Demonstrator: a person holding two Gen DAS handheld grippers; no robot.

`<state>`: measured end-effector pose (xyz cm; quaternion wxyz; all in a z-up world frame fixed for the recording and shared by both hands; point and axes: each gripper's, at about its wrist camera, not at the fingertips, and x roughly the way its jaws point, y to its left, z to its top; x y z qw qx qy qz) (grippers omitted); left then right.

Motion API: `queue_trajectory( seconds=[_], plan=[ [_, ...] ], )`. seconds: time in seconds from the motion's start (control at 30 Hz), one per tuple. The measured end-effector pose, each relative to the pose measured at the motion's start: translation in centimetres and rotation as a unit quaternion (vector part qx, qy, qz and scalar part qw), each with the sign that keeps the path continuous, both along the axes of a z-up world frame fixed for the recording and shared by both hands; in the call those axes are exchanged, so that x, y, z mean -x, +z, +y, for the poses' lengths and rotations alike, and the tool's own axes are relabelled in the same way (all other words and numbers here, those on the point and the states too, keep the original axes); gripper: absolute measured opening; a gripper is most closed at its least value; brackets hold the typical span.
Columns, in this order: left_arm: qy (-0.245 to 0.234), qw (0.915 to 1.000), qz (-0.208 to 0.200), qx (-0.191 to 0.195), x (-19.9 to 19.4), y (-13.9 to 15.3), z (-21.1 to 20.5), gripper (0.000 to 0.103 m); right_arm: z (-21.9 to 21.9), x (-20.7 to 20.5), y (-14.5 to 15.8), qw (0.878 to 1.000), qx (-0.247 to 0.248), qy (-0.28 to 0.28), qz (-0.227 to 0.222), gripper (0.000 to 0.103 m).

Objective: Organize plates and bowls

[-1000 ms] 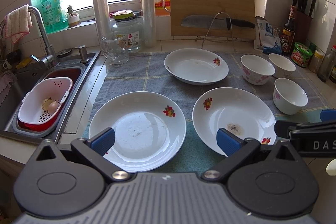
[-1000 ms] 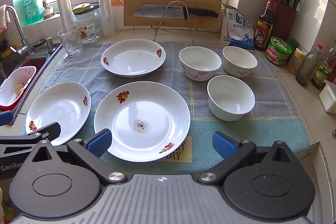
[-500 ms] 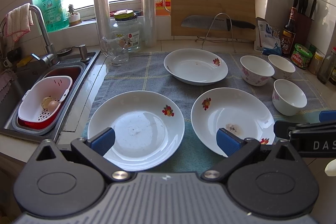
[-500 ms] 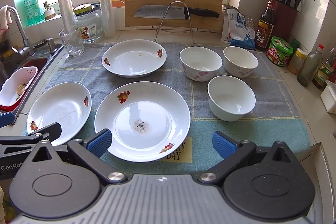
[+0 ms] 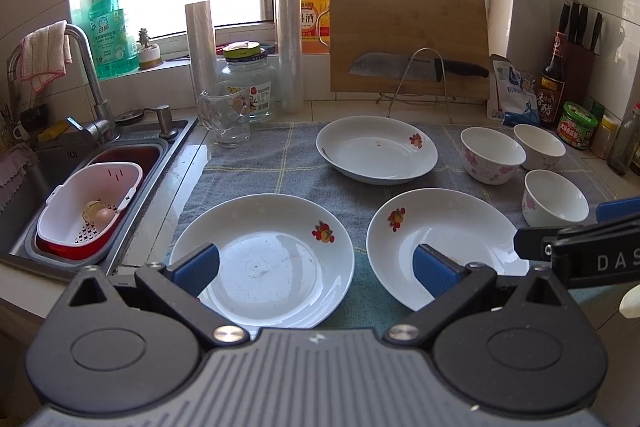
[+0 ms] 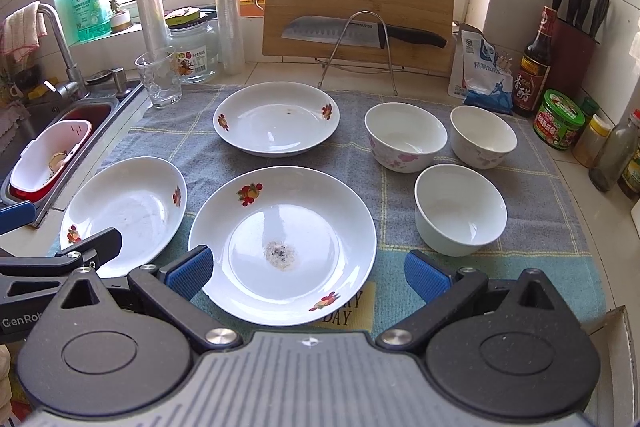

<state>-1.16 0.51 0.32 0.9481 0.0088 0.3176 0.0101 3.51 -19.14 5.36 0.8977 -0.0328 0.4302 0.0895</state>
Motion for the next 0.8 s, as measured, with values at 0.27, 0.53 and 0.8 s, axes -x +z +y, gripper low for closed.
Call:
queue_trajectory(
  seconds=[0.27,0.53,0.8],
  plan=[
    [0.034,0.9994,-0.009,-0.002,0.9,-1.4,1.1,0.102,-0.4,-2.6,-0.1,0.995,-0.029,0.094,-0.036,0.103],
    [0.071,0.9973,0.018,-0.008,2.0,-4.4,2.5,0.102,0.6,-5.4,-0.9,0.982,-0.080,0.172,-0.024,0.103],
    [0.077,0.9956,0.054,-0.008,0.6,-8.1,3.9,0.102,2.8,-6.7,-1.8,0.972,-0.083,0.220,-0.013,0.103]
  ],
)
